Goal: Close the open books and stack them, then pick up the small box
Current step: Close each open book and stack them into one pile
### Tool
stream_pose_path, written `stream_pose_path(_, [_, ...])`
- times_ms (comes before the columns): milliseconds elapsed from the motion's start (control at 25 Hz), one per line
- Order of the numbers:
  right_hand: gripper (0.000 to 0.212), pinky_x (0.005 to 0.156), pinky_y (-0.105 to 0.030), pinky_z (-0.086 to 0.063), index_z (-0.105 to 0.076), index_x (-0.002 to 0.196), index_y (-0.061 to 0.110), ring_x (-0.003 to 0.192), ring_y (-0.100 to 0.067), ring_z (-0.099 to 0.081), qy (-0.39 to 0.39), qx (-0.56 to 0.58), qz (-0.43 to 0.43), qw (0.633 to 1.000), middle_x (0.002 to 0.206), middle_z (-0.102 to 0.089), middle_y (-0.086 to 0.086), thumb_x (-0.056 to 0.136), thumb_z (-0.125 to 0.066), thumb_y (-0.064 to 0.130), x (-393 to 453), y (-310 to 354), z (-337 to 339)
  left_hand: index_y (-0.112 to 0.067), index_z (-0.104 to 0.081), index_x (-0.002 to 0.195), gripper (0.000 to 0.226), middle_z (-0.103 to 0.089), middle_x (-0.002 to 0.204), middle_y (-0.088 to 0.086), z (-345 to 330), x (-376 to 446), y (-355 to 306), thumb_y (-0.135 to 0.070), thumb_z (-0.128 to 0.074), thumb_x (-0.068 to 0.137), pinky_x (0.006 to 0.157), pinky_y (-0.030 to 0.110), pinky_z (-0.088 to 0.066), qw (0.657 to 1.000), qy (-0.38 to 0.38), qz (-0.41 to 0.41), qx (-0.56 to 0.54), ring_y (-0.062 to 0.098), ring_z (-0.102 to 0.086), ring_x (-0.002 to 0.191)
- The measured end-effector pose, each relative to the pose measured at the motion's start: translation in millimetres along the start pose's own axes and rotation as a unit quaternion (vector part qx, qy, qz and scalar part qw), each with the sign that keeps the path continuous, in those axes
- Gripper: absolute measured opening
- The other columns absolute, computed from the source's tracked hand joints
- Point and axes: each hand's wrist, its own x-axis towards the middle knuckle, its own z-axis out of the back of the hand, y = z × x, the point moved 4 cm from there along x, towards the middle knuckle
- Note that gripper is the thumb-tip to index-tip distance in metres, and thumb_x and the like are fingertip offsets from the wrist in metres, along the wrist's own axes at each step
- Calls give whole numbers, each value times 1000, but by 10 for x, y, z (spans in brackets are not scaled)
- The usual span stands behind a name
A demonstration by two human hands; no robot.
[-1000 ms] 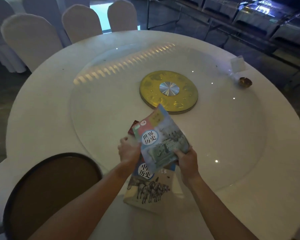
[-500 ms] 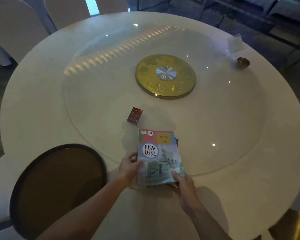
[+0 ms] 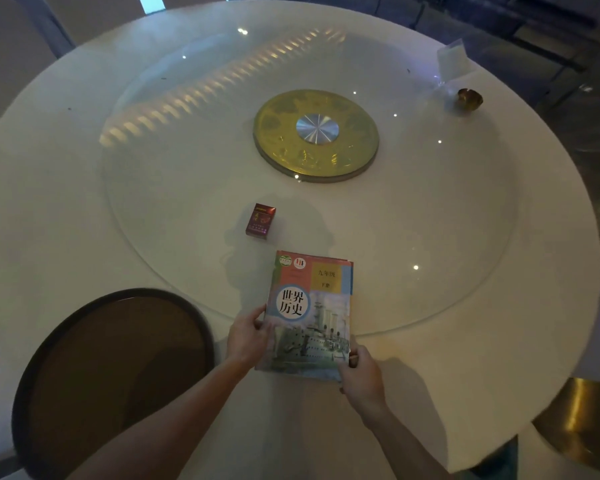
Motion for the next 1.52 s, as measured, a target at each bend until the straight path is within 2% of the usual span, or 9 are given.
stream_pose_path(160, [13, 60, -33, -37, -54, 96, 18, 78, -24, -50, -51, -69, 34, 996, 83, -53, -4, 90, -64, 12, 69, 31, 13, -26, -61, 139, 41, -64, 101, 9, -9, 56, 7, -29, -59, 98, 77, 31, -51, 997, -10, -16, 70, 21, -64, 87])
stream_pose_path(280, [15, 77, -35, -49, -63, 110, 14, 97, -24, -61, -51, -33, 33, 998, 109, -64, -5, 96, -59, 15, 180, 135, 7, -24, -63, 137, 40, -64, 114, 9, -70, 139, 45, -25, -59, 98, 80, 33, -56, 999, 21, 8, 28, 23, -64, 99])
stream_pose_path(520, [17, 57, -34, -44, -60, 80, 13, 71, -28, -60, -31, -62, 59, 996, 81, -63, -14, 91, -49, 19, 685, 500, 67, -17, -68, 129, 32, -64, 120, 7, -92, 372, -36, -19, -56, 99, 84, 35, -56, 999, 41, 3, 4, 24, -66, 109])
stream_pose_path(680, [16, 59, -30, -40, -63, 91, 6, 76, -22, -56, -16, -71, 75, 994, 82, -60, -7, 96, -50, 13, 822, 632, 104, -21, -65, 132, 35, -60, 122, 5, -131, 429, -50, -33, -53, 101, 93, 42, -58, 997, 61, -6, 51, 21, -64, 110])
stream_pose_path(800, [26, 80, -34, -49, -68, 114, 16, 97, -21, -58, 8, -102, 94, 990, 103, -63, -3, 96, -49, 16, 845, 593, 118, -21, -68, 128, 32, -62, 120, 5, -131, 468, -46, -32, -54, 100, 84, 39, -61, 997, 61, -8, 47, 21, -67, 105])
stream_pose_path(920, [17, 68, -33, -46, -65, 101, 12, 80, -19, -57, 10, -24, 46, 999, 88, -61, -3, 97, -51, 22, 708, 565, 149, -20, -74, 116, 25, -74, 106, 0, -119, 391, -78, -20, -55, 99, 59, 20, -54, 997, 68, 14, 12, 12, -70, 87])
stream_pose_path(1080, [30, 63, -36, -37, -54, 75, 8, 68, -22, -48, -110, 129, -140, 976, 73, -55, -7, 97, -55, 27, 187, 137, 26, -15, -80, 102, 24, -78, 82, -3, -119, 84, 71, -23, -57, 98, 48, 14, -46, 997, 30, 60, -28, 1, -66, 66])
stream_pose_path(1240, [27, 61, -36, -27, -45, 74, 11, 67, -20, -36, -124, 149, -187, 963, 72, -40, -9, 98, -52, 20, -182, -135, -160, -19, -78, 94, 39, -79, 78, -3, -136, -167, 294, -50, -54, 96, 66, 37, -62, 998, 26, 52, -6, 10, -74, 74])
stream_pose_path(1520, [23, 78, -47, -56, -67, 87, 6, 83, -25, -62, -61, 213, -220, 950, 89, -67, -9, 100, -49, 14, -164, -212, -255, -22, -68, 120, 30, -68, 101, 6, -228, -322, 311, -35, -48, 102, 88, 42, -55, 996, 70, -15, 61, 22, -65, 100])
